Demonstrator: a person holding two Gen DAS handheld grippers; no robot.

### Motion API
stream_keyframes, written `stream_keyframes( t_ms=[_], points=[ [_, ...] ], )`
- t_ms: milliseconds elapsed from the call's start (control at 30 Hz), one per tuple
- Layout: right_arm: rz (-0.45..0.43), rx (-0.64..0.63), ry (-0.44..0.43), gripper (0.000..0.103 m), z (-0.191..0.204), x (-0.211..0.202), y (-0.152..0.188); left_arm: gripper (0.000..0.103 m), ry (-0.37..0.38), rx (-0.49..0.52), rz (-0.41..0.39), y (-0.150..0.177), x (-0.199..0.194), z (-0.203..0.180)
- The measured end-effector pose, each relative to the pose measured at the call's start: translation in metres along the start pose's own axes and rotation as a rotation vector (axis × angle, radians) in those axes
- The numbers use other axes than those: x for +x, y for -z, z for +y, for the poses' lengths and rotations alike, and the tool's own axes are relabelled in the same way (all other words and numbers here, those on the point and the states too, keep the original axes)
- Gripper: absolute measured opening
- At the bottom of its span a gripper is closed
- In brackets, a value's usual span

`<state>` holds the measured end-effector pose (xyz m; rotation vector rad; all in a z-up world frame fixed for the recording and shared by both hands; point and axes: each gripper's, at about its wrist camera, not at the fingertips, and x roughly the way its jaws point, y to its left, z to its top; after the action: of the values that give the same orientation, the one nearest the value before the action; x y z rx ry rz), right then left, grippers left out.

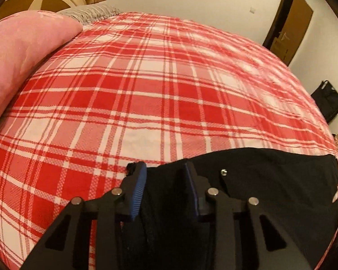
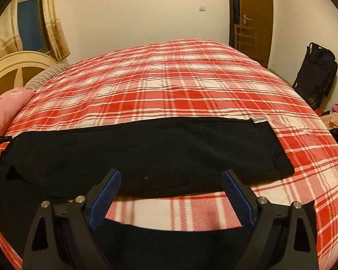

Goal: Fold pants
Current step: 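Grasp the trouser waistband with the left gripper while the right gripper grasps the hem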

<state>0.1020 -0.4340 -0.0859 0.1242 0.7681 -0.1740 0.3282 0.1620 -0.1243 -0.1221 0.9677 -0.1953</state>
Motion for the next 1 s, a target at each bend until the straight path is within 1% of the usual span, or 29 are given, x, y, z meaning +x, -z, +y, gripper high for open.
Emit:
stream_keyframes(
  t_ms=[67,100,133,167,233,367,400,500,567,600,633,667,700,733,800,867,967,1000],
  points=[
    [-0.002,0.005,0.007,0.092,-0.003,0.001,-0.001,0.037,-0.02,0.019,0.007,0.005,-0.001,0.001],
    [-0.004,0.008,0.007,0.092,-0.005,0.002,-0.002,0.046,-0.054,0.022,0.0,0.009,-0.003,0.005],
    [-0.005,0.01,0.005,0.092,-0.006,0.003,-0.002,0.051,-0.062,0.011,-0.012,0.009,-0.003,0.009],
    [-0.005,0.011,0.003,0.092,-0.006,0.005,-0.002,0.052,-0.067,0.003,-0.028,0.011,-0.005,0.014],
    [0.0,0.005,-0.003,0.092,-0.003,0.008,-0.001,0.061,-0.064,-0.017,-0.049,0.014,-0.006,0.021],
    [0.008,-0.006,-0.016,0.092,0.004,0.013,0.001,0.061,-0.028,-0.024,-0.026,0.013,0.005,0.02],
    [0.01,-0.007,-0.021,0.092,0.006,0.014,0.002,0.063,-0.021,-0.02,-0.021,0.011,0.007,0.018],
    [0.01,-0.004,-0.032,0.092,0.007,0.014,0.003,0.06,-0.019,-0.024,0.005,0.006,0.016,0.018],
    [0.013,0.017,-0.048,0.092,0.002,0.013,0.002,0.055,-0.031,-0.007,0.015,0.005,0.016,0.015],
    [0.014,0.032,-0.047,0.091,-0.004,0.012,0.001,0.04,-0.003,0.008,0.014,0.006,0.014,0.013],
    [0.014,0.04,-0.04,0.087,-0.008,0.011,0.0,0.036,0.028,0.011,0.01,0.007,0.013,0.013],
    [0.015,0.048,-0.03,0.08,-0.015,0.01,-0.002,0.035,0.034,0.004,0.011,0.006,0.012,0.014],
    [0.019,0.062,-0.011,0.078,-0.026,0.01,-0.006,0.029,0.058,-0.001,0.001,0.006,0.01,0.016],
    [0.02,0.076,0.002,0.077,-0.036,0.009,-0.009,0.027,0.075,-0.006,-0.01,0.007,0.007,0.017],
    [0.016,0.116,0.028,0.077,-0.06,0.007,-0.016,0.026,0.084,0.003,-0.046,0.008,-0.002,0.016],
    [0.008,0.152,0.073,0.077,-0.088,0.004,-0.025,0.026,0.087,0.011,-0.079,0.008,-0.009,0.013],
    [-0.008,0.193,0.148,0.077,-0.13,0.003,-0.039,0.026,0.087,0.022,-0.088,0.008,-0.012,0.009],
    [-0.006,0.202,0.155,0.077,-0.139,0.005,-0.043,0.026,0.066,0.027,-0.074,0.008,-0.008,0.007]
  ],
)
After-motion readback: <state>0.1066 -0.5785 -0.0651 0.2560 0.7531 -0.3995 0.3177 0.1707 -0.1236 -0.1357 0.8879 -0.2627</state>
